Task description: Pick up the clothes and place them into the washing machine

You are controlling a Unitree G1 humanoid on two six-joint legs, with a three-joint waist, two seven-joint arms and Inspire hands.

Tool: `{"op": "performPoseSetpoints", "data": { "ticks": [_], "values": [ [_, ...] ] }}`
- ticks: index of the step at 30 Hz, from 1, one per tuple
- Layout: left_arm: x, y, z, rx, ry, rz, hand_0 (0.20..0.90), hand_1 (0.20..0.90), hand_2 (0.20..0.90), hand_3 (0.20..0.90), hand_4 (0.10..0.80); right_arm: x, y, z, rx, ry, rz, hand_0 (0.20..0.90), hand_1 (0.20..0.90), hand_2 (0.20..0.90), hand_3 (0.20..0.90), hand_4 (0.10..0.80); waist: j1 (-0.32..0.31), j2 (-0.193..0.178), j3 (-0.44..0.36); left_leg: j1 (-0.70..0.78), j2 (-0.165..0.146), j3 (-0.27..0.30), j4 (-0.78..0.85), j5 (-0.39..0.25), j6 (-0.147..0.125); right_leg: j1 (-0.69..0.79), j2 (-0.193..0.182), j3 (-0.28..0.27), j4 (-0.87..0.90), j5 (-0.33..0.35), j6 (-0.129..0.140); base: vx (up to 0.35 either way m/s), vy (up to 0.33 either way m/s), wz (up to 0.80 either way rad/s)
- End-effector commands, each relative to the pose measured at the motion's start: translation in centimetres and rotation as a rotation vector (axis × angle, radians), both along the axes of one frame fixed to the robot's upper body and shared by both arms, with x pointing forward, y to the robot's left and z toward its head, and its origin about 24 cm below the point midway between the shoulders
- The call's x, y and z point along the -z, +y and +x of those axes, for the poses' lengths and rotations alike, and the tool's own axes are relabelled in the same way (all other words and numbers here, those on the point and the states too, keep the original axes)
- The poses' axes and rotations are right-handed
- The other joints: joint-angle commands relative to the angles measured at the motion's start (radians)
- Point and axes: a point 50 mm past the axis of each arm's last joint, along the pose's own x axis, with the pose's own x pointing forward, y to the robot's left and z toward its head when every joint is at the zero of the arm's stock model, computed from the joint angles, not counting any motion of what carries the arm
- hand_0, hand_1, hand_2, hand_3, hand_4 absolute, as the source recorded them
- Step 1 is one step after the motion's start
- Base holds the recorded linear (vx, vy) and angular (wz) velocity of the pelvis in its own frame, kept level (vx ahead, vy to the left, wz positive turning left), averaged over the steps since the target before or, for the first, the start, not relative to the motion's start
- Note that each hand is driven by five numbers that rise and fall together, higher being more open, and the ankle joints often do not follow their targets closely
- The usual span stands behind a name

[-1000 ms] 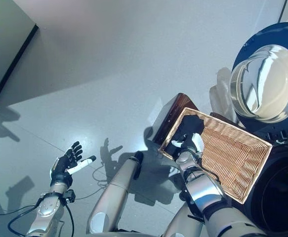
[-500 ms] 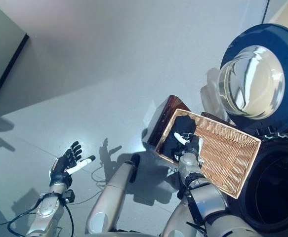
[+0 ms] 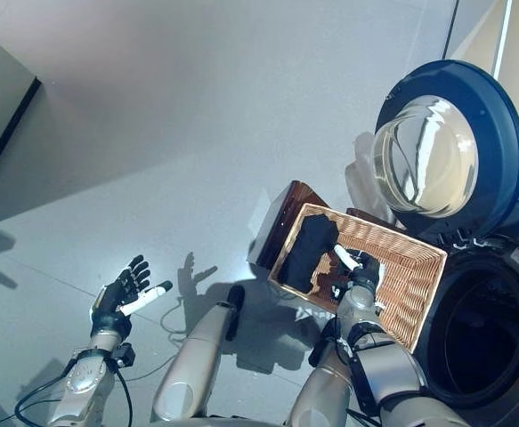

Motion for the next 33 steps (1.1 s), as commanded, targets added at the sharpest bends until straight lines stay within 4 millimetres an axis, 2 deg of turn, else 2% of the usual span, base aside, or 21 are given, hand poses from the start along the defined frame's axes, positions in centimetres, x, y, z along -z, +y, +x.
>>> {"op": "performPoseSetpoints", "data": {
  "ticks": [1, 8, 9, 10, 12, 13, 14, 16, 17, 18, 19, 21, 22, 23, 25, 26, 27, 28, 33],
  "values": [
    [-2.2, 1.3, -0.3, 0.004, -0.120, 0.059, 0.900, 0.900, 0.900, 0.900, 0.800, -3.7, -1.7, 2.3, -0.040, -0.056, -0.271, 0.900, 0.900, 0.900, 0.900, 0.800, 0.026, 0.019, -0.033, -0.049, 0.010, -0.027, -0.106, 0.101, -0.037, 0.019, -0.022, -0.001, 0.029, 0.058, -0.033, 0.000, 0.000, 0.00],
    [-2.9, 1.7, -0.4, 0.000, -0.145, 0.083, 0.900, 0.900, 0.900, 0.900, 0.800, -5.0, -2.2, 3.1, -0.007, -0.043, -0.354, 0.900, 0.900, 0.900, 0.900, 0.800, 0.037, 0.028, -0.013, -0.080, 0.003, -0.024, -0.071, 0.094, -0.035, -0.006, -0.026, 0.008, 0.052, 0.056, -0.032, 0.006, 0.000, 0.02],
    [-3.0, 1.7, -0.4, 0.001, -0.151, 0.087, 0.900, 0.900, 0.900, 0.900, 0.800, -5.2, -2.4, 3.1, 0.000, -0.041, -0.360, 0.900, 0.900, 0.900, 0.900, 0.800, 0.038, 0.028, -0.011, -0.080, 0.001, -0.027, -0.049, 0.055, -0.039, -0.003, -0.027, 0.016, 0.073, 0.024, -0.023, -0.033, 0.025, 0.07],
    [-3.3, 1.8, -0.3, 0.001, -0.162, 0.094, 0.900, 0.900, 0.900, 0.900, 0.800, -5.4, -2.7, 3.2, 0.014, -0.036, -0.364, 0.900, 0.900, 0.900, 0.900, 0.800, 0.042, 0.035, -0.002, -0.104, -0.003, -0.024, -0.043, 0.086, -0.033, -0.020, -0.029, 0.010, 0.074, 0.049, -0.034, -0.029, 0.019, 0.07],
    [-3.4, 2.0, -0.3, -0.005, -0.163, 0.098, 0.900, 0.900, 0.900, 0.900, 0.800, -5.6, -2.9, 3.3, 0.023, -0.038, -0.368, 0.900, 0.900, 0.900, 0.900, 0.800, 0.044, 0.036, -0.002, -0.111, -0.004, -0.024, -0.037, 0.084, -0.033, -0.028, -0.030, 0.012, 0.084, 0.043, -0.034, -0.015, 0.020, 0.11],
    [-3.3, 2.1, -0.4, -0.010, -0.161, 0.099, 0.900, 0.900, 0.900, 0.900, 0.800, -5.6, -3.1, 3.2, 0.035, -0.034, -0.369, 0.900, 0.900, 0.900, 0.900, 0.800, 0.044, 0.035, -0.003, -0.107, -0.005, -0.027, -0.021, 0.046, -0.036, -0.024, -0.029, 0.020, 0.103, 0.012, -0.025, -0.013, 0.037, 0.12],
    [-3.4, 2.2, -0.4, -0.014, -0.161, 0.103, 0.900, 0.900, 0.900, 0.900, 0.800, -5.9, -3.6, 3.2, 0.062, -0.035, -0.369, 0.900, 0.900, 0.900, 0.900, 0.800, 0.047, 0.040, 0.001, -0.123, -0.006, -0.023, -0.021, 0.077, -0.030, -0.041, -0.032, 0.018, 0.102, 0.039, -0.036, -0.009, 0.027, 0.05],
    [-3.4, 2.3, -0.5, -0.021, -0.160, 0.110, 0.900, 0.900, 0.900, 0.900, 0.800, -5.9, -3.7, 3.1, 0.077, -0.031, -0.371, 0.900, 0.900, 0.900, 0.900, 0.800, 0.046, 0.040, 0.004, -0.130, -0.006, -0.020, -0.013, 0.075, -0.028, -0.049, -0.031, 0.023, 0.107, 0.039, -0.037, -0.054, 0.033, 0.03],
    [-3.2, 2.4, -0.5, -0.025, -0.153, 0.114, 0.900, 0.900, 0.900, 0.900, 0.800, -5.8, -3.8, 3.1, 0.087, -0.028, -0.366, 0.900, 0.900, 0.900, 0.900, 0.800, 0.045, 0.040, 0.005, -0.132, -0.005, -0.019, -0.011, 0.073, -0.027, -0.052, -0.030, 0.024, 0.109, 0.039, -0.037, 0.082, 0.000, -0.01],
    [-3.2, 2.4, -0.5, -0.026, -0.151, 0.114, 0.900, 0.900, 0.900, 0.900, 0.800, -5.8, -3.8, 3.0, 0.087, -0.027, -0.366, 0.900, 0.900, 0.900, 0.900, 0.800, 0.044, 0.037, 0.001, -0.124, -0.005, -0.023, 0.001, 0.037, -0.032, -0.045, -0.029, 0.031, 0.122, 0.009, -0.027, -0.005, 0.022, -0.05],
    [-3.4, 2.3, -0.5, -0.021, -0.160, 0.110, 0.900, 0.900, 0.900, 0.900, 0.800, -5.7, -3.7, 3.0, 0.098, -0.025, -0.354, 0.900, 0.900, 0.900, 0.900, 0.800, 0.044, 0.037, 0.006, -0.133, -0.004, -0.018, -0.008, 0.072, -0.027, -0.053, -0.031, 0.024, 0.112, 0.038, -0.038, -0.007, 0.012, -0.05],
    [-3.3, 2.4, -0.5, -0.021, -0.155, 0.113, 0.900, 0.900, 0.900, 0.900, 0.800, -5.6, -3.6, 3.0, 0.097, -0.027, -0.345, 0.900, 0.900, 0.900, 0.900, 0.800, 0.043, 0.036, 0.006, -0.133, -0.003, -0.018, -0.006, 0.071, -0.028, -0.054, -0.031, 0.024, 0.112, 0.037, -0.038, -0.009, 0.012, 0.02],
    [-3.3, 2.4, -0.5, -0.021, -0.155, 0.111, 0.900, 0.900, 0.900, 0.900, 0.800, -5.5, -3.5, 3.0, 0.097, -0.028, -0.335, 0.900, 0.900, 0.900, 0.900, 0.800, 0.039, 0.032, 0.003, -0.124, -0.003, -0.020, 0.006, 0.034, -0.033, -0.047, -0.029, 0.032, 0.125, 0.007, -0.029, 0.000, 0.000, 0.00],
    [-3.3, 2.3, -0.4, -0.018, -0.156, 0.108, 0.900, 0.900, 0.900, 0.900, 0.800, -5.4, -3.4, 2.9, 0.098, -0.030, -0.322, 0.900, 0.900, 0.900, 0.900, 0.800, 0.039, 0.032, 0.006, -0.133, -0.001, -0.015, -0.004, 0.069, -0.029, -0.056, -0.030, 0.028, 0.115, 0.035, -0.039, -0.024, 0.033, 0.00],
    [-3.4, 2.2, -0.4, -0.017, -0.158, 0.104, 0.900, 0.900, 0.900, 0.900, 0.800, -4.6, -2.7, 2.7, 0.095, -0.040, -0.259, 0.900, 0.900, 0.900, 0.900, 0.800, 0.035, 0.030, 0.007, -0.133, 0.001, -0.015, 0.001, 0.066, -0.029, -0.058, -0.028, 0.027, 0.119, 0.033, -0.041, -0.020, 0.028, -0.03],
    [-3.3, 2.3, -0.4, -0.018, -0.156, 0.104, 0.900, 0.900, 0.900, 0.900, 0.800, -4.6, -2.7, 2.6, 0.095, -0.038, -0.259, 0.900, 0.900, 0.900, 0.900, 0.800, 0.034, 0.027, 0.002, -0.125, 0.001, -0.020, 0.012, 0.030, -0.034, -0.051, -0.027, 0.034, 0.131, 0.004, -0.031, -0.007, 0.011, -0.04],
    [-3.3, 2.2, -0.5, -0.018, -0.155, 0.101, 0.900, 0.900, 0.900, 0.900, 0.800, -4.0, -2.3, 2.4, 0.087, -0.027, -0.236, 0.900, 0.900, 0.900, 0.900, 0.800, 0.034, 0.028, 0.006, -0.132, 0.002, -0.015, 0.001, 0.065, -0.029, -0.059, -0.028, 0.028, 0.118, 0.034, -0.041, 0.082, -0.016, -0.04],
    [-3.2, 2.1, -0.5, -0.013, -0.150, 0.096, 0.900, 0.900, 0.900, 0.900, 0.800, -3.3, -1.6, 2.1, 0.060, -0.007, -0.223, 0.900, 0.900, 0.900, 0.900, 0.800, 0.035, 0.026, 0.004, -0.125, 0.003, -0.018, 0.018, 0.025, -0.033, -0.053, -0.026, 0.036, 0.133, 0.002, -0.031, -0.013, 0.011, -0.05],
    [-3.4, 2.0, -0.4, -0.009, -0.160, 0.087, 0.900, 0.900, 0.900, 0.900, 0.800, -3.1, -1.0, 2.2, 0.047, -0.008, -0.197, 0.900, 0.900, 0.900, 0.900, 0.800, 0.038, 0.031, 0.005, -0.137, 0.001, -0.016, 0.028, 0.023, -0.031, -0.061, -0.029, 0.038, 0.136, 0.002, -0.031, 0.010, 0.001, -0.02]
  ]
}}
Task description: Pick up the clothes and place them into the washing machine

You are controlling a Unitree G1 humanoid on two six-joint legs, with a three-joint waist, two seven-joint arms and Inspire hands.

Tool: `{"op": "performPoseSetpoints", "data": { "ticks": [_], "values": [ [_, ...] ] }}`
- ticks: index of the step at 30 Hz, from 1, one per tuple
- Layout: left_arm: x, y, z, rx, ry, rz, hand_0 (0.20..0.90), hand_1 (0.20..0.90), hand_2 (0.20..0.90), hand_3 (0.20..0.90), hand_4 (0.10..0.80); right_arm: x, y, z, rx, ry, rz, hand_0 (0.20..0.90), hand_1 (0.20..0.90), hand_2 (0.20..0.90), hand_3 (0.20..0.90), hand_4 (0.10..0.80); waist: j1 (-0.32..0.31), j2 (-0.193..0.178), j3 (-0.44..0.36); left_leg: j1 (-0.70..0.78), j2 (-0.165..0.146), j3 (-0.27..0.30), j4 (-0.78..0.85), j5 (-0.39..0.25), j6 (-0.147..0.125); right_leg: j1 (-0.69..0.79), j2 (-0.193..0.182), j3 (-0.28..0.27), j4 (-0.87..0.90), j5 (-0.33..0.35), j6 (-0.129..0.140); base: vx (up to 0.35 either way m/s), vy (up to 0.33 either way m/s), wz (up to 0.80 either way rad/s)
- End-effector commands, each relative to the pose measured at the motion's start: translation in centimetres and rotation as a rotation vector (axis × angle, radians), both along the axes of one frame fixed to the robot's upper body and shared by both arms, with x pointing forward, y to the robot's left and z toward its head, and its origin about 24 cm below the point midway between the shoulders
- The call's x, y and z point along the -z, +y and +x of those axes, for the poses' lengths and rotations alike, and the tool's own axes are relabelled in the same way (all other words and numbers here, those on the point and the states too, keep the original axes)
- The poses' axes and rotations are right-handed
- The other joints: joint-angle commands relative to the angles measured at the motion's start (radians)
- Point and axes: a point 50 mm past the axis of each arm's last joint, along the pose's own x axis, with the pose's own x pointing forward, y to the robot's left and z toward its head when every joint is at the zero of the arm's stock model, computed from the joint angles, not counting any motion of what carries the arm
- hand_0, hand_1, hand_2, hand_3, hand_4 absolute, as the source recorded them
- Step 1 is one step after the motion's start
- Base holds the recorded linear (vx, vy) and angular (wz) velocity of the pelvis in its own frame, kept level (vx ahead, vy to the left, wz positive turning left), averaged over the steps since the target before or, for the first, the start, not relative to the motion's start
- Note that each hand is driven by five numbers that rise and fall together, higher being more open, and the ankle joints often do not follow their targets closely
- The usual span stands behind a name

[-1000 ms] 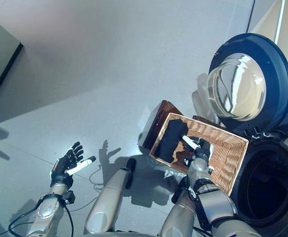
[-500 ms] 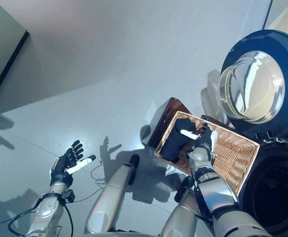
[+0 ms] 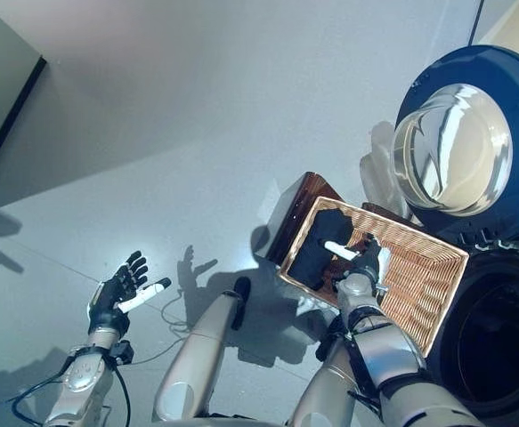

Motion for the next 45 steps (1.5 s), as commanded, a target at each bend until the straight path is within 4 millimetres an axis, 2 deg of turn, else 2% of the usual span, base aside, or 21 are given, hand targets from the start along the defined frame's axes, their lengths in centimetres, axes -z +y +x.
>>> {"op": "performPoseSetpoints", "data": {
  "ticks": [1, 9, 23, 29, 35, 45],
  "values": [
    [-2.7, 1.8, -0.7, -0.005, -0.132, 0.071, 0.900, 0.900, 0.900, 0.900, 0.800, -1.9, -1.7, 0.9, 0.069, -0.117, 0.019, 0.900, 0.900, 0.900, 0.900, 0.800, 0.020, 0.022, -0.005, -0.041, 0.008, -0.034, -0.079, 0.062, -0.054, 0.010, -0.008, 0.026, 0.064, 0.023, -0.034, 0.000, 0.000, 0.00],
    [-2.5, 1.7, -1.0, -0.005, -0.122, 0.065, 0.900, 0.900, 0.900, 0.900, 0.800, -1.8, -0.4, 1.2, 0.044, -0.130, 0.066, 0.900, 0.900, 0.900, 0.900, 0.800, 0.027, 0.025, 0.005, -0.046, 0.004, -0.030, -0.081, 0.062, -0.047, 0.002, -0.012, 0.029, 0.064, 0.035, -0.028, 0.004, 0.005, 0.01],
    [-2.3, 1.3, -1.1, 0.005, -0.115, 0.053, 0.900, 0.900, 0.900, 0.900, 0.800, -1.7, 0.3, 1.3, 0.044, -0.127, 0.091, 0.900, 0.900, 0.900, 0.900, 0.800, 0.032, 0.034, 0.009, -0.085, 0.000, -0.029, -0.028, 0.042, -0.040, -0.040, -0.013, 0.042, 0.116, 0.010, -0.036, 0.000, 0.000, 0.00],
    [-2.6, 1.4, -1.2, -0.001, -0.125, 0.053, 0.900, 0.900, 0.900, 0.900, 0.800, -2.4, 0.4, 1.9, 0.014, -0.129, 0.045, 0.900, 0.900, 0.900, 0.900, 0.800, 0.034, 0.045, 0.021, -0.116, -0.002, -0.037, 0.031, 0.025, -0.033, -0.081, -0.008, 0.061, 0.183, -0.020, -0.046, -0.008, 0.012, -0.04],
    [-2.7, 1.6, -1.4, -0.016, -0.133, 0.056, 0.900, 0.900, 0.900, 0.900, 0.800, -2.5, 0.4, 2.0, -0.001, -0.123, 0.022, 0.900, 0.900, 0.900, 0.900, 0.800, 0.032, 0.049, 0.016, -0.133, 0.000, -0.041, 0.064, 0.014, -0.040, -0.099, -0.007, 0.066, 0.227, -0.050, -0.051, -0.001, 0.000, -0.01],
    [-2.6, 1.8, -1.8, -0.004, -0.118, 0.057, 0.900, 0.900, 0.900, 0.900, 0.800, -4.2, 0.3, 3.2, -0.011, -0.164, 0.004, 0.900, 0.900, 0.900, 0.900, 0.800, 0.049, 0.062, 0.018, -0.141, -0.003, -0.051, 0.034, 0.034, -0.041, -0.115, -0.007, 0.060, 0.227, -0.047, -0.050, -0.002, -0.009, 0.02]
  ]
}}
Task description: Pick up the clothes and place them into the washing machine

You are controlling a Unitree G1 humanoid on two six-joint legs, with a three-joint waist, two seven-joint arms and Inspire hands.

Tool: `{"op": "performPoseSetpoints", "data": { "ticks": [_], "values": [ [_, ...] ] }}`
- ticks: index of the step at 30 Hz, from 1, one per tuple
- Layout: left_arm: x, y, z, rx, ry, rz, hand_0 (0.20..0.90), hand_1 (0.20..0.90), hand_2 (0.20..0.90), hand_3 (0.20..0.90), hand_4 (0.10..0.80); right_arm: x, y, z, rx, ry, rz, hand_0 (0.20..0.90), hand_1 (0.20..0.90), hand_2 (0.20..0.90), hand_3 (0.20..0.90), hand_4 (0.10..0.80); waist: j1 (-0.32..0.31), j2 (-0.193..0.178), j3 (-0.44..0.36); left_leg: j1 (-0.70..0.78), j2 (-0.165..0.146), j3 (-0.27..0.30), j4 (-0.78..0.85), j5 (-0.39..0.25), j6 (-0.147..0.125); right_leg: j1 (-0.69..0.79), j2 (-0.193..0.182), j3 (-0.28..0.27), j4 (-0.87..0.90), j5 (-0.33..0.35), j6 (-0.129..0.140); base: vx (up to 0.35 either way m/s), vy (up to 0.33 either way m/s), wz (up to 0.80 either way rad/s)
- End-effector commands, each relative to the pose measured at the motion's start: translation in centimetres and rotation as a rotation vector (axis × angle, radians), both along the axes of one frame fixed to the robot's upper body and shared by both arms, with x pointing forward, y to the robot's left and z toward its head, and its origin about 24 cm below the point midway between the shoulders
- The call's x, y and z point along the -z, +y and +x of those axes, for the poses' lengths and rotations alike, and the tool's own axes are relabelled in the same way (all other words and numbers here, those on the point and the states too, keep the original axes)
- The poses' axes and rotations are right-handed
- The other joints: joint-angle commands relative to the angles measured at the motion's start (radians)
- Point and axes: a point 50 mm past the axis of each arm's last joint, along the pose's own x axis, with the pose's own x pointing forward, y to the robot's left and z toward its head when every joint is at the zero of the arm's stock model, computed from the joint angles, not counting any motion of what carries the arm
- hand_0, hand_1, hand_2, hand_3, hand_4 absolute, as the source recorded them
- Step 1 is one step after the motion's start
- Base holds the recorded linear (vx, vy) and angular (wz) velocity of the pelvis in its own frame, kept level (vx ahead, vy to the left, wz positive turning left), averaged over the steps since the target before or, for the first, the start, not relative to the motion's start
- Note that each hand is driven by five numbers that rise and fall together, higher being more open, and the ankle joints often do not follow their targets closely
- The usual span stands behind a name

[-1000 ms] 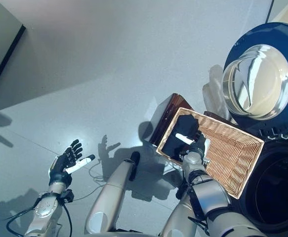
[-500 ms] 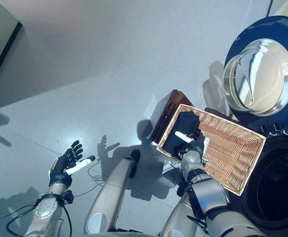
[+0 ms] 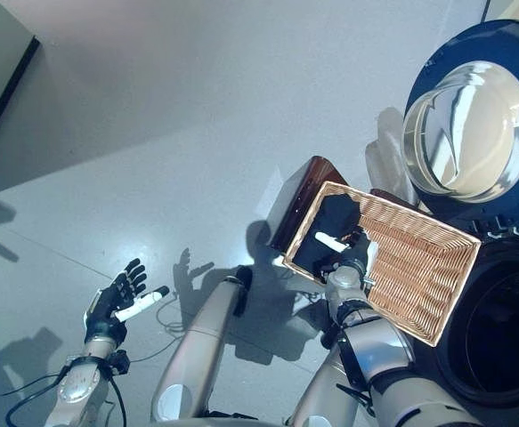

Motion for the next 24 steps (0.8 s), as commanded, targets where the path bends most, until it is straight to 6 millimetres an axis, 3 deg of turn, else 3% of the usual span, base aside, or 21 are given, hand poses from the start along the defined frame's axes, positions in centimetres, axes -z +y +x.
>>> {"op": "performPoseSetpoints", "data": {
  "ticks": [1, 16, 24],
  "values": [
    [-3.1, 1.5, 0.0, -0.004, -0.153, 0.059, 0.900, 0.900, 0.900, 0.900, 0.800, -2.9, -1.2, 1.8, -0.015, -0.096, -0.056, 0.900, 0.900, 0.900, 0.900, 0.800, 0.038, 0.060, -0.002, -0.016, 0.001, -0.054, -0.099, 0.069, -0.050, 0.024, 0.008, 0.012, 0.076, -0.008, -0.037, 0.000, 0.000, 0.00],
    [-2.9, 1.3, 0.1, 0.000, -0.146, 0.052, 0.900, 0.900, 0.900, 0.900, 0.800, -4.4, 0.2, 3.0, -0.052, -0.143, -0.042, 0.900, 0.900, 0.900, 0.900, 0.800, 0.058, 0.073, -0.014, -0.019, -0.007, -0.057, -0.119, 0.076, -0.047, 0.020, -0.001, 0.006, 0.077, -0.009, -0.028, 0.007, -0.001, 0.00],
    [-2.8, 1.1, 0.3, 0.004, -0.145, 0.049, 0.900, 0.900, 0.900, 0.900, 0.800, -3.9, 1.1, 2.9, -0.069, -0.144, -0.014, 0.900, 0.900, 0.900, 0.900, 0.800, 0.059, 0.065, -0.012, -0.007, -0.010, -0.051, -0.123, 0.071, -0.043, 0.037, -0.002, 0.002, 0.063, 0.001, -0.026, 0.013, 0.006, 0.00]
  ]
}}
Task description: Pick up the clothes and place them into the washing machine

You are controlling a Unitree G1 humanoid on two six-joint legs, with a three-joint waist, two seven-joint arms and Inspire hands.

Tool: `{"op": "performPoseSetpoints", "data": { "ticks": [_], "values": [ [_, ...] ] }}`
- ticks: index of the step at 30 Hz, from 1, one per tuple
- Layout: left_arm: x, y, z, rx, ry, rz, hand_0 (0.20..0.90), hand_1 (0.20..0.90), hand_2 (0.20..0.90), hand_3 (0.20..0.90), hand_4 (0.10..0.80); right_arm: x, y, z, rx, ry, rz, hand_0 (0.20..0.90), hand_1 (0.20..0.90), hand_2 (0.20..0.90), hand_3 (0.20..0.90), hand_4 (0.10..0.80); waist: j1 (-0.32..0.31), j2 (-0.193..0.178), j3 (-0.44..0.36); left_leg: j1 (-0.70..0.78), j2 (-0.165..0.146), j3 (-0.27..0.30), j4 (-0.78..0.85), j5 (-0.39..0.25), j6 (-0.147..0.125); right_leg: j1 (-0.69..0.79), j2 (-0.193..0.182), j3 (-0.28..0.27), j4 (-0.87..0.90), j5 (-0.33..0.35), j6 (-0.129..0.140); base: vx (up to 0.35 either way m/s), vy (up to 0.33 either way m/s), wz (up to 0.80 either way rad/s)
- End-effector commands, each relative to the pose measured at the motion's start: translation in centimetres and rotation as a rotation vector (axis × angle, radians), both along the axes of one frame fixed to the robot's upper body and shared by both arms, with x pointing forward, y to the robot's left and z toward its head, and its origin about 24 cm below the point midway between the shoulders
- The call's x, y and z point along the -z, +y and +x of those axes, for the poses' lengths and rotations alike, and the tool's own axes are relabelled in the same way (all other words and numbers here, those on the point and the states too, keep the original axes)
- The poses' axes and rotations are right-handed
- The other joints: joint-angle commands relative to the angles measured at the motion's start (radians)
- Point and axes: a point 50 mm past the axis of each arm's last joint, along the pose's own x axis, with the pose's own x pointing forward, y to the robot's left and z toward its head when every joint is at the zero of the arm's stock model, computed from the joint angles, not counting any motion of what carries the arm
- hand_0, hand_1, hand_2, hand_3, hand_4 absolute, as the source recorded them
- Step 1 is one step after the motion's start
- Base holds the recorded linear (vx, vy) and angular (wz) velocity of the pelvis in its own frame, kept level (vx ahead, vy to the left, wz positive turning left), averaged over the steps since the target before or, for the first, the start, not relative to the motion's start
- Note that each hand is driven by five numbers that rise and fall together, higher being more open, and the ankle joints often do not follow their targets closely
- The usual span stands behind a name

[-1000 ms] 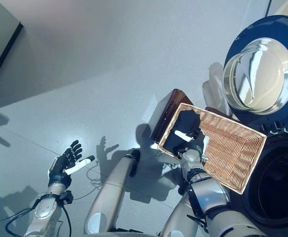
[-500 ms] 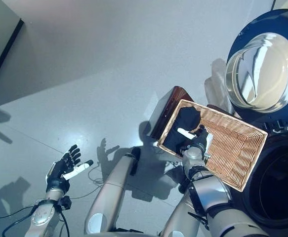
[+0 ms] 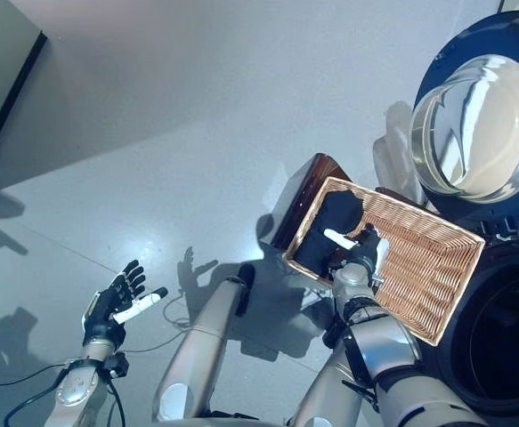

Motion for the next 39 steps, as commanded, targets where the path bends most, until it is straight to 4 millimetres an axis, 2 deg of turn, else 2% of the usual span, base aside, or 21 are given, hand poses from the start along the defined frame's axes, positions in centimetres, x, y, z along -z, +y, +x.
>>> {"op": "performPoseSetpoints", "data": {
  "ticks": [1, 10, 20, 27, 39],
  "values": [
    [-2.7, 1.2, 0.4, 0.003, -0.138, 0.061, 0.900, 0.900, 0.900, 0.900, 0.800, -3.2, 2.2, 2.7, -0.098, -0.133, 0.002, 0.900, 0.900, 0.900, 0.900, 0.800, 0.047, 0.051, -0.012, -0.005, -0.008, -0.041, -0.092, 0.056, -0.020, 0.055, 0.001, 0.006, 0.052, 0.011, -0.039, 0.000, 0.000, 0.00],
    [-2.3, 1.2, 0.4, -0.006, -0.117, 0.065, 0.900, 0.900, 0.900, 0.900, 0.800, -2.8, 2.2, 2.4, -0.104, -0.116, -0.006, 0.900, 0.900, 0.900, 0.900, 0.800, 0.034, 0.028, -0.017, 0.029, 0.003, -0.036, -0.126, 0.060, -0.019, 0.083, 0.008, 0.003, 0.014, 0.027, -0.039, 0.000, 0.000, 0.00],
    [-2.1, 1.6, 0.3, -0.005, -0.097, 0.073, 0.900, 0.900, 0.900, 0.900, 0.800, -3.8, 2.0, 3.1, -0.105, -0.146, 0.001, 0.900, 0.900, 0.900, 0.900, 0.800, 0.027, 0.011, -0.031, 0.079, 0.010, -0.021, -0.199, 0.082, -0.024, 0.133, 0.011, -0.004, -0.073, 0.067, -0.031, -0.001, -0.002, -0.05],
    [-2.0, 1.5, 0.4, 0.000, -0.095, 0.066, 0.900, 0.900, 0.900, 0.900, 0.800, -3.7, 1.8, 3.0, -0.096, -0.137, -0.001, 0.900, 0.900, 0.900, 0.900, 0.800, 0.031, 0.011, -0.035, 0.078, 0.009, -0.025, -0.217, 0.098, -0.027, 0.140, 0.009, -0.016, -0.092, 0.077, -0.027, -0.001, -0.004, -0.01],
    [-2.4, 1.5, 0.5, 0.001, -0.110, 0.077, 0.900, 0.900, 0.900, 0.900, 0.800, -3.4, 1.1, 2.6, -0.074, -0.089, -0.050, 0.900, 0.900, 0.900, 0.900, 0.800, 0.040, 0.027, -0.017, 0.036, 0.004, -0.026, -0.156, 0.077, -0.026, 0.108, 0.004, -0.006, -0.045, 0.055, -0.033, -0.005, 0.003, 0.02]
  ]
}}
